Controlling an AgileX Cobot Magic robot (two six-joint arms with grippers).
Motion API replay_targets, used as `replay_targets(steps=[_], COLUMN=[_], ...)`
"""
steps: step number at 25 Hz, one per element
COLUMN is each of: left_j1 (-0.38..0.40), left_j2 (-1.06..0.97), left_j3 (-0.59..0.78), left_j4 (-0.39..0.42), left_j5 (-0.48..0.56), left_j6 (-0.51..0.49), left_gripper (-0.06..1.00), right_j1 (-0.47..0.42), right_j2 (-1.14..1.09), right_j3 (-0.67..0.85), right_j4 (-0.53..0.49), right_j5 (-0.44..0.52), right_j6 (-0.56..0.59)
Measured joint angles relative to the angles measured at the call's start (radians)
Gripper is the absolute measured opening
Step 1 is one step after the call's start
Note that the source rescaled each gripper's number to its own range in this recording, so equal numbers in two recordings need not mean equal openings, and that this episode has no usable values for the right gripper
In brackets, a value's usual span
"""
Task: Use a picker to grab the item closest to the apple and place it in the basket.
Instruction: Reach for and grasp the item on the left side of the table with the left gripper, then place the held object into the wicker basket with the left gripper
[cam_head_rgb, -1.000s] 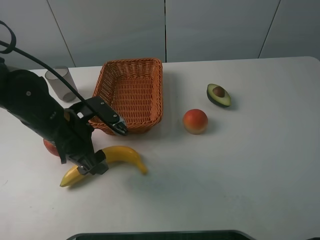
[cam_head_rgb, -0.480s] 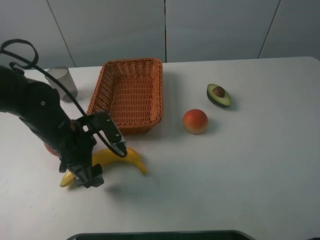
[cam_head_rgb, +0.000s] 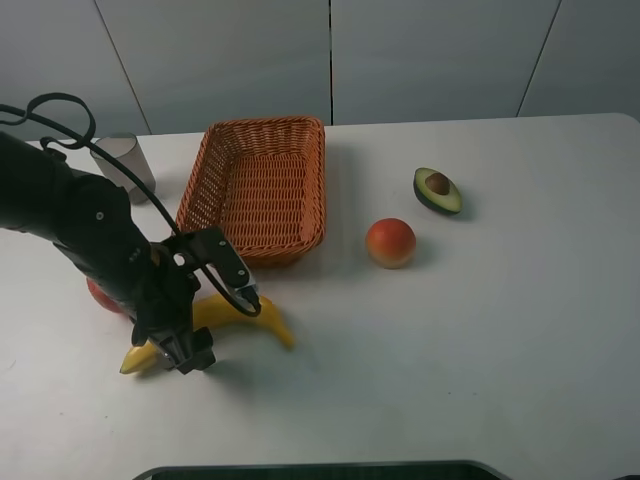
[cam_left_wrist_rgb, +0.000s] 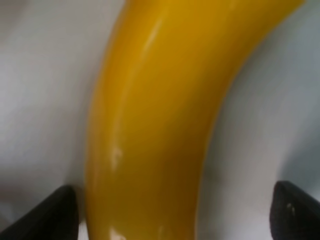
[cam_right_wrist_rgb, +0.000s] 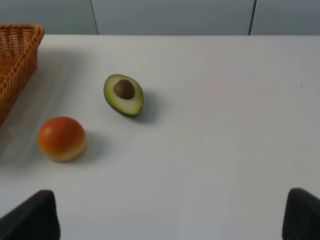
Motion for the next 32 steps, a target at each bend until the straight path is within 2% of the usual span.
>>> replay_targets(steps=[1, 3, 5, 6, 7, 32], left_j1=[0.000, 0.000, 0.000, 0.000, 0.000, 0.000], left_j2=[0.004, 0.005, 0.008, 0.008, 0.008, 0.004], left_j3=[-0.001, -0.002, -0.002, -0.002, -0.002, -0.002], left_j4=[0.000, 0.002, 0.002, 0.002, 0.002, -0.012], left_j5=[-0.004, -0.016, -0.022, -0.022, -0.022, -0.030], left_j6=[-0.002, -0.002, -0.002, -0.002, -0.002, -0.002], left_gripper=[0.92, 0.70, 0.29, 0.04, 0.00, 0.01], right_j1=[0.000, 0.000, 0.000, 0.000, 0.000, 0.000], right_j2=[0.000, 0.000, 0.000, 0.000, 0.000, 0.000], right_j3=[0.000, 0.000, 0.000, 0.000, 0.000, 0.000], right_j4=[0.000, 0.000, 0.000, 0.000, 0.000, 0.000], right_j5=[0.000, 0.000, 0.000, 0.000, 0.000, 0.000], right_j6=[0.000, 0.000, 0.000, 0.000, 0.000, 0.002])
